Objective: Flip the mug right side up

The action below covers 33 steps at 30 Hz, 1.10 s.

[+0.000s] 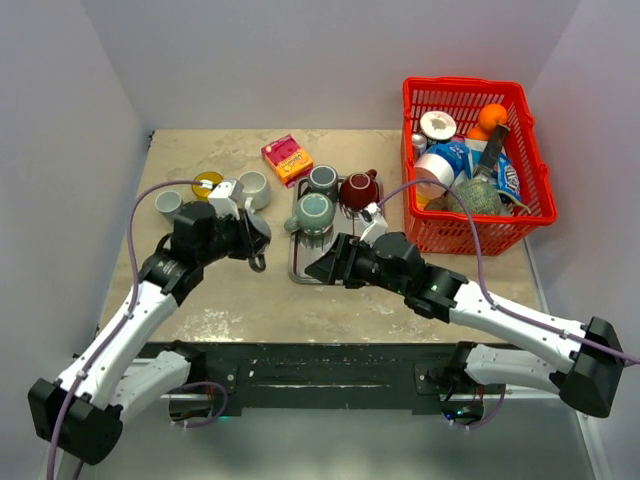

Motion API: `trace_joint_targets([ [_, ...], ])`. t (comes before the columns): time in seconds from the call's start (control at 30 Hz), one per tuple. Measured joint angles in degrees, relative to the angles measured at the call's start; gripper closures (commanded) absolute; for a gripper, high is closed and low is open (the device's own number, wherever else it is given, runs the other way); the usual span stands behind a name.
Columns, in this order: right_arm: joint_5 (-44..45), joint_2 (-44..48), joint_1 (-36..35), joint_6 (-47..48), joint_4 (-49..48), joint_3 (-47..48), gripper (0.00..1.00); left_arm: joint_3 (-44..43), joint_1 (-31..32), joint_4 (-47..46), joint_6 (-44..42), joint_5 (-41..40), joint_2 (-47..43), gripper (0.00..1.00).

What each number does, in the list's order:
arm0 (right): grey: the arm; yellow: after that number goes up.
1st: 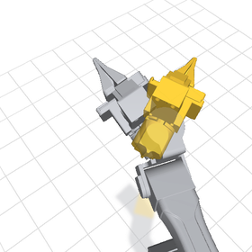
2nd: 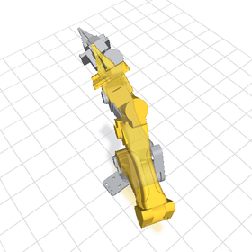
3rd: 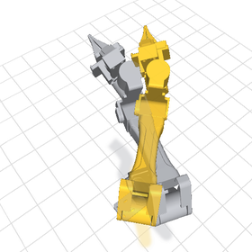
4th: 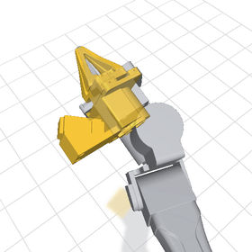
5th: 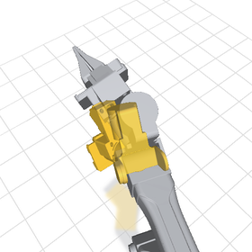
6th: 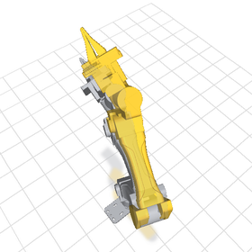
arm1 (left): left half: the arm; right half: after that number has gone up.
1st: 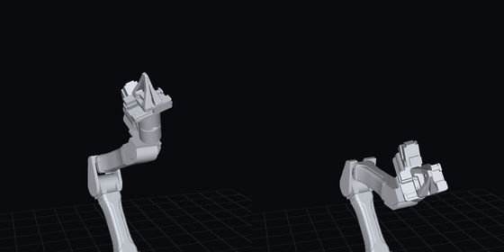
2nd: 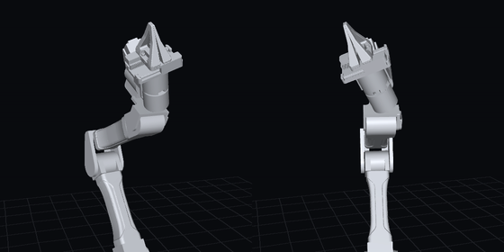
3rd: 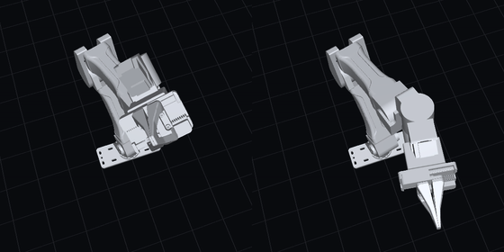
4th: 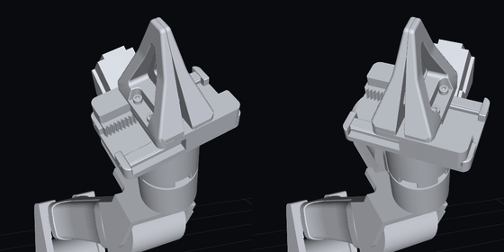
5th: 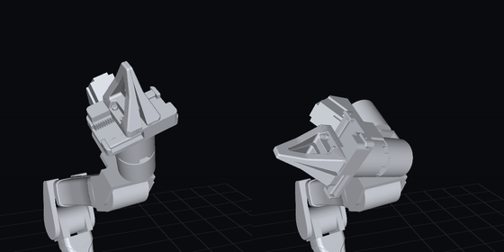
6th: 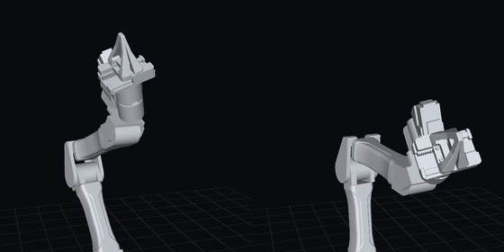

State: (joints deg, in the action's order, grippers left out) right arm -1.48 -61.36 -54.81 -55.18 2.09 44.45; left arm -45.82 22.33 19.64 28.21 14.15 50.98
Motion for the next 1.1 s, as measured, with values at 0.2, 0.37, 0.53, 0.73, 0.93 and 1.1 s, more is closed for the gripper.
trace_joint_targets([
  [0.2, 4.0, 2.6, 0.0, 0.9, 5.6, 0.0, 0.27, -5.8, -0.2, 11.6, -12.6, -8.8, 10.4, 1.00],
  [0.37, 6.1, 4.9, 0.0, 1.5, 9.3, 0.0, 0.27, -7.3, -0.7, 14.2, -21.1, -14.6, 18.2, 1.00],
  [0.53, 7.5, 6.9, 0.0, 1.7, 12.3, 0.0, 0.27, -7.3, -7.9, 14.5, -27.4, -14.3, 22.5, 1.00],
  [0.73, 8.1, 8.3, 0.0, 1.7, 15.5, 0.0, 0.28, -7.3, -16.2, 13.8, -31.5, -14.1, 23.3, 1.00],
  [0.93, 7.8, 7.3, 0.0, 1.7, 17.8, 1.1, 0.28, -7.3, -25.5, 11.9, -31.1, -11.2, 26.8, 1.00],
  [1.1, 6.7, 4.1, 0.0, 1.7, 18.5, 3.4, 0.29, -7.3, -32.1, 11.6, -27.8, -11.2, 30.6, 1.00],
])
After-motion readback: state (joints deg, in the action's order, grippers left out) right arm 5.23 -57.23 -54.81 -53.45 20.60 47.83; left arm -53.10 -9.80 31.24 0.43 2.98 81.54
